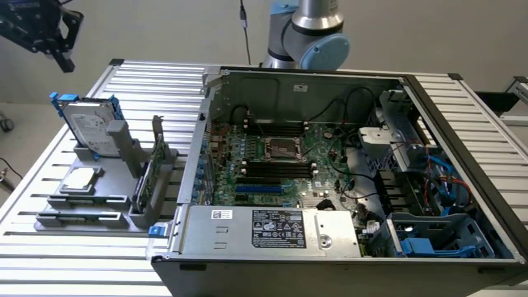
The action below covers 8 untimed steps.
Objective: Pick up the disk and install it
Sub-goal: 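Pick up the disk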
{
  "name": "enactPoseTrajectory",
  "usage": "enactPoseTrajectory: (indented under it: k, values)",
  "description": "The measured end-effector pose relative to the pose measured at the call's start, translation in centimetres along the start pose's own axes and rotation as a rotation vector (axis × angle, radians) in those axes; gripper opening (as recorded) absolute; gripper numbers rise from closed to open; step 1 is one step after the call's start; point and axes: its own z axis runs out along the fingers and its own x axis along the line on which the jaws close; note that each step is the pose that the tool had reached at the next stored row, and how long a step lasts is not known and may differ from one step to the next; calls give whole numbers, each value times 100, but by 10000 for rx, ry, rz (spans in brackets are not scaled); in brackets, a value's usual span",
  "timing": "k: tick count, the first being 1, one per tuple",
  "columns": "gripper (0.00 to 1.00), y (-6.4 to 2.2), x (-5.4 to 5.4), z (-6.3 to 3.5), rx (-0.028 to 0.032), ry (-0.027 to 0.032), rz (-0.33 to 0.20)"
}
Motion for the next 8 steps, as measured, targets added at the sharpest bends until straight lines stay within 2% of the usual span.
enactPoseTrajectory:
  k: [2,4,5,6,8]
  values:
    - [11,0,0,0,-216,-22,-184]
    - [11,0,0,0,-496,-27,-309]
    - [11,0,0,0,-613,-6,-356]
    - [11,0,-1,1,-691,37,-404]
    - [11,0,0,0,-754,174,-540]
